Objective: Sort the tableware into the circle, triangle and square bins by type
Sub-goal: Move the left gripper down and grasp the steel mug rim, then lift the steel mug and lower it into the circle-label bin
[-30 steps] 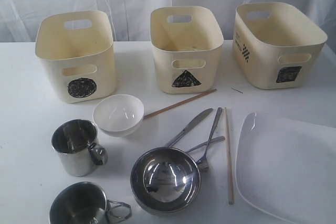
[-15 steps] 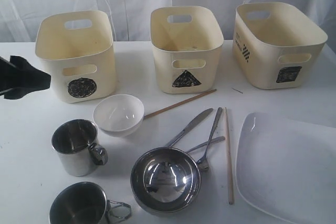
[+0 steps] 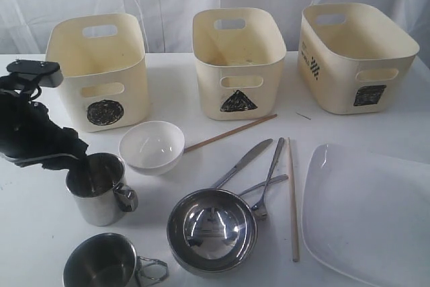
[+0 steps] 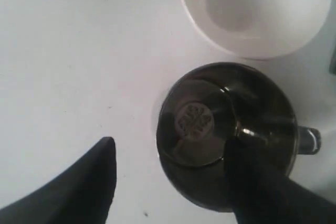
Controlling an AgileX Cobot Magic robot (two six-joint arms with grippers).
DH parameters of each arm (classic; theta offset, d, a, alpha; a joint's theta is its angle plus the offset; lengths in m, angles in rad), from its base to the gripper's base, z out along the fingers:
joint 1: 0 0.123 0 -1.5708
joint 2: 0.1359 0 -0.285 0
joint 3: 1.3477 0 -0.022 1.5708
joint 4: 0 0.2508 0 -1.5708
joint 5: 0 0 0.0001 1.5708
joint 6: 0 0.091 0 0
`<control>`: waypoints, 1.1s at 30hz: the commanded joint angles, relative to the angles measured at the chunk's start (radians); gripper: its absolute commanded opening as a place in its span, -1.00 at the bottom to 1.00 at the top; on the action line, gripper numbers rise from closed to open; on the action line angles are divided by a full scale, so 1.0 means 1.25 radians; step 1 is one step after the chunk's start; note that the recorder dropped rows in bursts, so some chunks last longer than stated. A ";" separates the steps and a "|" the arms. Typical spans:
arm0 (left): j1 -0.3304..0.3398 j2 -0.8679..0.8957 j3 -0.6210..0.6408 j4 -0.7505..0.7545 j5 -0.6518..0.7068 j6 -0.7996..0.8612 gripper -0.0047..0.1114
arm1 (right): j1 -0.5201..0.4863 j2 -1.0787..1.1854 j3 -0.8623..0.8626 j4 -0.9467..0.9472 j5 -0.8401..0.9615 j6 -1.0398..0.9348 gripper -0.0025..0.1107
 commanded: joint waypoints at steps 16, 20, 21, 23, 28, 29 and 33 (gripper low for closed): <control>-0.018 0.140 -0.004 -0.015 -0.095 0.017 0.17 | -0.002 -0.005 0.005 0.001 -0.002 -0.001 -0.96; -0.028 0.170 -0.004 -0.014 -0.136 0.017 -0.16 | -0.002 -0.005 0.005 0.001 -0.002 -0.001 -0.96; -0.028 0.168 -0.004 -0.014 -0.147 0.015 -0.37 | -0.002 -0.005 0.005 0.001 -0.002 -0.001 -0.96; -0.028 0.161 -0.004 -0.014 -0.156 0.015 -0.73 | -0.002 -0.005 0.005 0.001 -0.002 -0.001 -0.96; -0.028 0.112 -0.004 -0.008 -0.152 0.017 -0.92 | -0.002 -0.005 0.005 0.001 -0.002 -0.001 -0.96; -0.028 0.079 -0.004 -0.008 -0.123 0.017 -0.92 | -0.002 -0.005 0.005 0.001 -0.002 -0.001 -0.96; -0.028 -0.006 -0.004 0.038 -0.044 0.017 -0.92 | -0.002 -0.005 0.005 0.001 -0.002 -0.001 -0.96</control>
